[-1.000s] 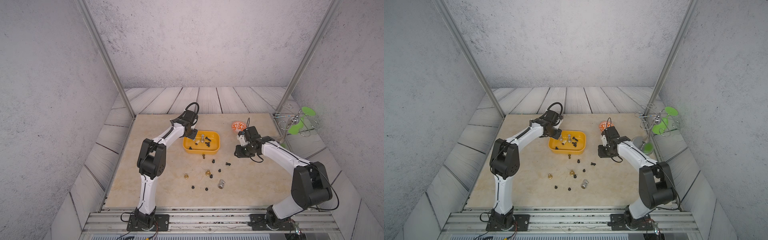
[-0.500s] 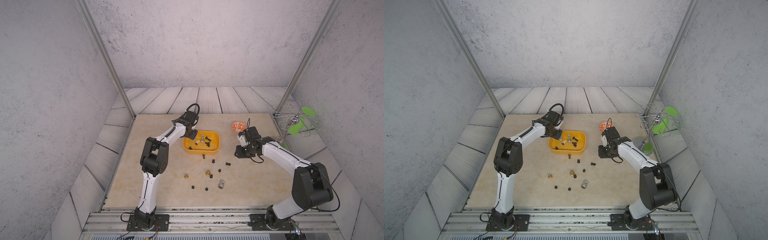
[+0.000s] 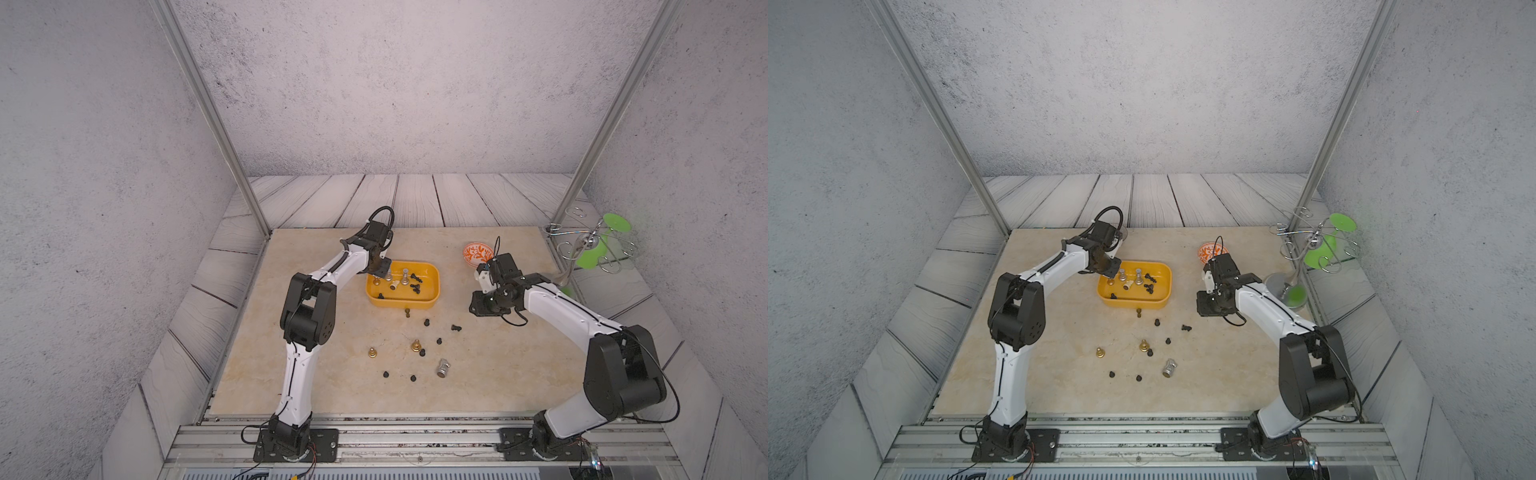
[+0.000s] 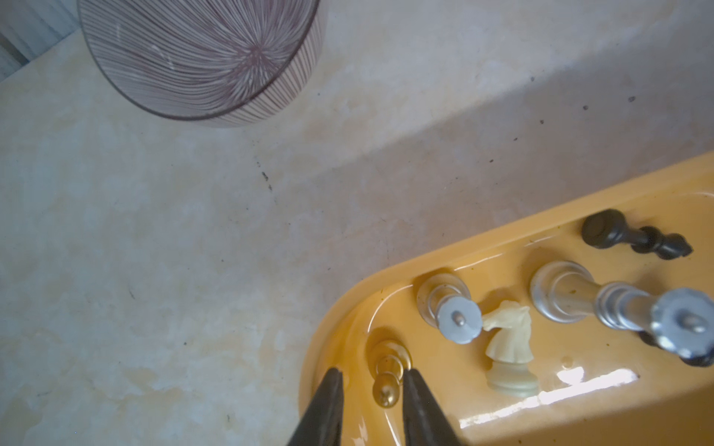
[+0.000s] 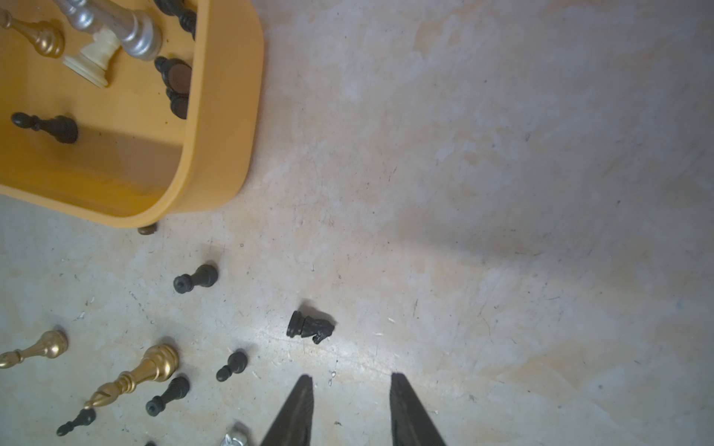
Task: Put the chess pieces into the storage box
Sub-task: Place the chess piece in the storage box.
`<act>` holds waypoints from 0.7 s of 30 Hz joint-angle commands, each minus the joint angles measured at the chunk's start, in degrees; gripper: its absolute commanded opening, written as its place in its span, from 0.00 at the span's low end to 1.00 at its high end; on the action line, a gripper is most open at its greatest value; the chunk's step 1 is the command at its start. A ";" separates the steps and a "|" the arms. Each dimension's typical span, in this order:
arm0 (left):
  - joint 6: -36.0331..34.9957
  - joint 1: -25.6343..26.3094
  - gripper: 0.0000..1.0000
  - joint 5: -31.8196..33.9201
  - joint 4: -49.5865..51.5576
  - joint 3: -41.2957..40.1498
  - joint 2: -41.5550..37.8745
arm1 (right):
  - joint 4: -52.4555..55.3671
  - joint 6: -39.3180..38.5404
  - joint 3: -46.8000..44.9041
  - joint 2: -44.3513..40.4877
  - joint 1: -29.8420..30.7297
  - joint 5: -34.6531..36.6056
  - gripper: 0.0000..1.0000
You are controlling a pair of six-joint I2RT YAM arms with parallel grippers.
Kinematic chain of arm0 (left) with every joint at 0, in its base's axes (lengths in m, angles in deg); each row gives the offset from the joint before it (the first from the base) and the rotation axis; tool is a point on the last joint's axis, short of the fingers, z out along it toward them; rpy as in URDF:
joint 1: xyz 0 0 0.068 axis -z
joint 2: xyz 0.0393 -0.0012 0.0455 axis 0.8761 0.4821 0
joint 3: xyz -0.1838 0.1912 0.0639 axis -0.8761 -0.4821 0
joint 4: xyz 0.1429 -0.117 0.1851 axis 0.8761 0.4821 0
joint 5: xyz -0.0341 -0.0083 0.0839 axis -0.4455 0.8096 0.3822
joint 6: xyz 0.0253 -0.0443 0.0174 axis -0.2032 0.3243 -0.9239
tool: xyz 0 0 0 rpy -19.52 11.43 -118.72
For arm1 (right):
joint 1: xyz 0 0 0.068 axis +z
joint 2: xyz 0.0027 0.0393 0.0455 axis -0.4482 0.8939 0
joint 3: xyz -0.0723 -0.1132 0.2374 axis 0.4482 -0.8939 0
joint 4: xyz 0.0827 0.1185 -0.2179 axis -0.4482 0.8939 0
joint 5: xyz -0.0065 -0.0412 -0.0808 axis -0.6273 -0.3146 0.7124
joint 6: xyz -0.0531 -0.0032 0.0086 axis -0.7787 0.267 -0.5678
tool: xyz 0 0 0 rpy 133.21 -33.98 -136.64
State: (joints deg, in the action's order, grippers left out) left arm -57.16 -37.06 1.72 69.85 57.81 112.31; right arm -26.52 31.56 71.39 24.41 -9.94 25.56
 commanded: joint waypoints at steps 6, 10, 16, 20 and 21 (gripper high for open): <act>1.33 -1.64 0.31 -5.84 -1.19 0.69 -5.52 | 3.46 -1.20 0.69 -1.68 -0.18 0.42 0.35; 2.19 -2.88 0.31 -8.05 -1.13 -0.12 -8.49 | 3.80 -1.30 0.39 -1.37 0.39 -0.11 0.35; 4.68 -5.01 0.32 -11.82 -4.37 -6.45 -14.26 | 3.62 -1.38 0.21 -0.24 2.28 -0.11 0.35; 5.49 -6.25 0.32 -12.86 -3.91 -8.66 -16.37 | 3.80 -1.65 1.13 1.36 4.76 0.26 0.36; 5.60 -6.44 0.32 -13.18 -4.03 -9.50 -17.14 | 3.74 -1.50 1.39 1.67 5.42 0.18 0.36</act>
State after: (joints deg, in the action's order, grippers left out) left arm -52.63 -42.70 -9.45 65.83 50.42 96.79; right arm -23.98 30.49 71.50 24.63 -5.99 25.60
